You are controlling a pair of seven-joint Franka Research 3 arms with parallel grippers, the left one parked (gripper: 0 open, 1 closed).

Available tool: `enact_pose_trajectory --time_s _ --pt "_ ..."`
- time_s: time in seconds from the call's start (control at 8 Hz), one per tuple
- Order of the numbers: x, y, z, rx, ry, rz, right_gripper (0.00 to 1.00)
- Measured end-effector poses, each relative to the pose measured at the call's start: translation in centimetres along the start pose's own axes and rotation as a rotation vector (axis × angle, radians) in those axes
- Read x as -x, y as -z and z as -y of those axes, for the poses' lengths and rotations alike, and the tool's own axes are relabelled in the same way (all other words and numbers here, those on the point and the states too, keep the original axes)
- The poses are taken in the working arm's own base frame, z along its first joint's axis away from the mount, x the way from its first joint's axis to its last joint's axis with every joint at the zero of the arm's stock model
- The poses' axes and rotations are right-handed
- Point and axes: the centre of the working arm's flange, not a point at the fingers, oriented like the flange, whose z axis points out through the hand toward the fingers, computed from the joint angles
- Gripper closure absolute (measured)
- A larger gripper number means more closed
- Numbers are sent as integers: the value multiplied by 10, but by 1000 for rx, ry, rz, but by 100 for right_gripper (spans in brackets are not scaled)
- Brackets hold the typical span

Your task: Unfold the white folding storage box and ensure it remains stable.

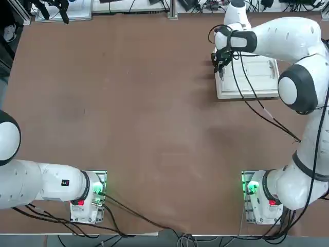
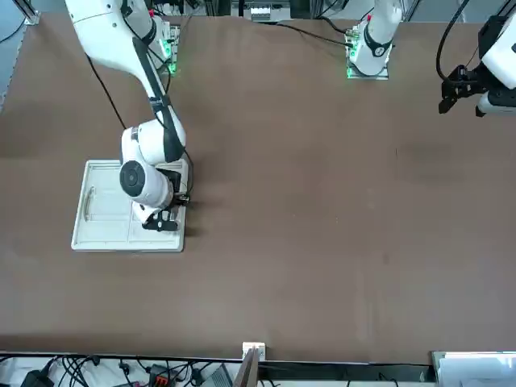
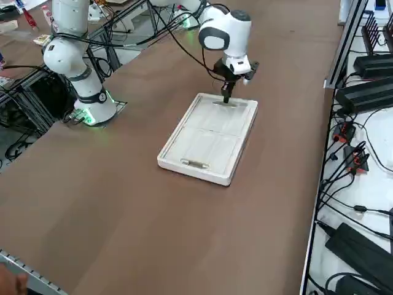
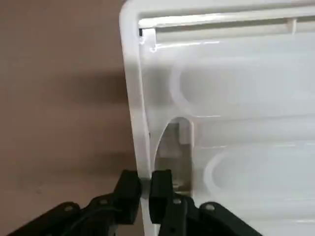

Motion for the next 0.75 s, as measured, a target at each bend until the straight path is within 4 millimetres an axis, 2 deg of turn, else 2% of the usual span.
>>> enact_pose_trajectory --time_s 0.38,0.75 --pt "12 4 29 157 -7 -64 86" --pt "2 49 38 219 -9 -57 86"
